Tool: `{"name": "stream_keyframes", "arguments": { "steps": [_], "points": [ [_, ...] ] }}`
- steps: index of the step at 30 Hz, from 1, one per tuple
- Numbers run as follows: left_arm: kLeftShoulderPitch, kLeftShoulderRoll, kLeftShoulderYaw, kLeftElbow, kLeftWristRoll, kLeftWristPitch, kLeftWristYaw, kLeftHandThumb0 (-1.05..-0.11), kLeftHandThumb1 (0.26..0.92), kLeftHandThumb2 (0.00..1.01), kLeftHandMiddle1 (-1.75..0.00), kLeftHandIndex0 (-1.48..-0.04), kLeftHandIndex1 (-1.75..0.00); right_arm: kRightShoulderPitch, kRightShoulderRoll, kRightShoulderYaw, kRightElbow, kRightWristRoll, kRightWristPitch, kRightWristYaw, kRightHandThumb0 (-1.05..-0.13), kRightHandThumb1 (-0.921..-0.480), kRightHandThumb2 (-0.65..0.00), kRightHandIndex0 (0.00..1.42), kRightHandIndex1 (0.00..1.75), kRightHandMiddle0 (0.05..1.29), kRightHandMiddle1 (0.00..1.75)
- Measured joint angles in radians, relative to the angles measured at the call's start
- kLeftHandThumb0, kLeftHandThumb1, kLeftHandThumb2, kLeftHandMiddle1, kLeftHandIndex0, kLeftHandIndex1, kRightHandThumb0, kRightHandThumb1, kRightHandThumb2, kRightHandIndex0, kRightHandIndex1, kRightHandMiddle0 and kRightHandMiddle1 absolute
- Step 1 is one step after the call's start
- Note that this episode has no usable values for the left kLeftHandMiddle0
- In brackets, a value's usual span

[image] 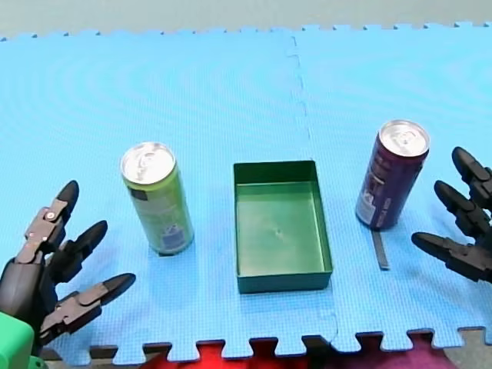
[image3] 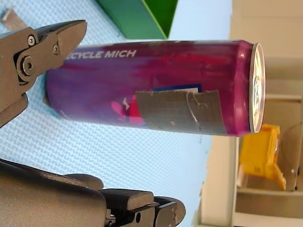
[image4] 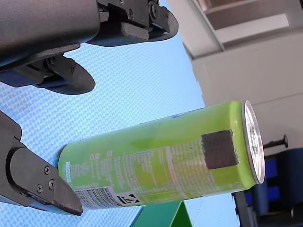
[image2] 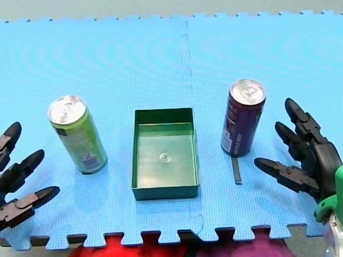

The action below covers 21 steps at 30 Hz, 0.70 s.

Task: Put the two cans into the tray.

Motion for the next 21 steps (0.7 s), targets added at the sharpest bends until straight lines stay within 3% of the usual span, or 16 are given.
{"name": "stream_keyframes", "arguments": {
  "steps": [16, 21],
  "points": [
    [-0.006, -0.011, 0.006, 0.033, 0.001, -0.041, 0.02, -1.048, 0.686, 0.01, 0.0, -0.15, 0.0, 0.0, -0.015, 0.03, -0.004, -0.033, -0.009, -0.014, -1.048, -0.686, -0.008, 0.19, 0.0, 0.15, 0.0],
    [-0.008, -0.009, 0.006, 0.04, 0.002, -0.041, 0.02, -1.048, 0.694, 0.01, 0.0, -0.16, -0.01, -0.009, -0.027, 0.045, 0.006, -0.057, -0.008, -0.025, -1.048, -0.696, -0.011, 0.19, 0.01, 0.15, 0.0]
  ]
}}
